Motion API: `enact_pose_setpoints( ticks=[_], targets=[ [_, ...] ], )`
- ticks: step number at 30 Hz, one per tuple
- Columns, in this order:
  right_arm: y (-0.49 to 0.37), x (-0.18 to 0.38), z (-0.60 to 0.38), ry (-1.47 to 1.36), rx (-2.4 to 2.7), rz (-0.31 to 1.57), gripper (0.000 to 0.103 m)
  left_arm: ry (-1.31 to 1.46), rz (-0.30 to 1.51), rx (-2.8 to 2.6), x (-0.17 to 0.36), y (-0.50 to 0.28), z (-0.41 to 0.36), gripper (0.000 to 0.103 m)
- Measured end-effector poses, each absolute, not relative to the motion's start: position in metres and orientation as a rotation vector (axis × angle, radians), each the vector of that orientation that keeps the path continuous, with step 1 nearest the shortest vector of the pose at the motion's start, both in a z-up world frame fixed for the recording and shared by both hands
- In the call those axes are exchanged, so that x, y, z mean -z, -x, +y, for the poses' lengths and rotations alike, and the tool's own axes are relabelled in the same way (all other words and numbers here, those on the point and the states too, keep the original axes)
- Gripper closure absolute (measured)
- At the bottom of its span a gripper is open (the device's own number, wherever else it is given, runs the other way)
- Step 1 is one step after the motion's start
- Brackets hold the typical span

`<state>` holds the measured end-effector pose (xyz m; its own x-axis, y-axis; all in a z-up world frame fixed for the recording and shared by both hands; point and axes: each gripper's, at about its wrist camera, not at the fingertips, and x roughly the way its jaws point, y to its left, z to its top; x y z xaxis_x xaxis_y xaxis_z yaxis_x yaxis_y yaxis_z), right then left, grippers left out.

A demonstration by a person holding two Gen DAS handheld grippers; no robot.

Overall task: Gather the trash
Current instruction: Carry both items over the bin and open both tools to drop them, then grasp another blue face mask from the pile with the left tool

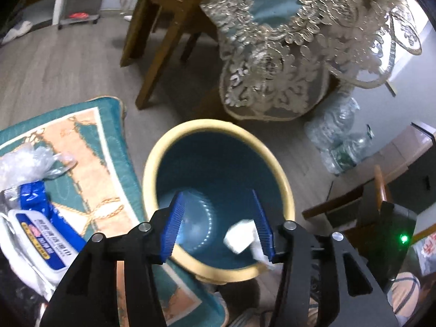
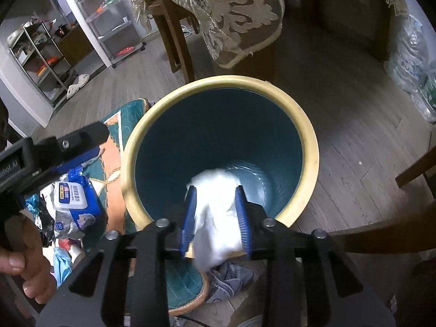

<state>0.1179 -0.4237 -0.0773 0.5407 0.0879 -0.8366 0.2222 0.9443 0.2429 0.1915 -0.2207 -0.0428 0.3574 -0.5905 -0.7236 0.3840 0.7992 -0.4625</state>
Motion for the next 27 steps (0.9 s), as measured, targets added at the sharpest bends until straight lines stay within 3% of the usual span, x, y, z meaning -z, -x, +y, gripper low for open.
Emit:
enact_pose_setpoints(
  ticks=[5,12,27],
  targets=[
    [-0.119,0.072,-0.418,-0.338,0.066,0.975,0.053,0.178,0.994,0.6,0.03,-0.19,-0.211,0.029],
    [-0.119,0.063,-0.409,-0.346,0.035,0.941,0.045,0.108,0.97,0.524,0.014,-0.192,-0.184,0.027],
    [-0.122,0.043,-0.366,-0.305,-0.102,0.893,0.045,0.164,0.962,0.346,-0.01,-0.178,-0.077,0.027]
  ],
)
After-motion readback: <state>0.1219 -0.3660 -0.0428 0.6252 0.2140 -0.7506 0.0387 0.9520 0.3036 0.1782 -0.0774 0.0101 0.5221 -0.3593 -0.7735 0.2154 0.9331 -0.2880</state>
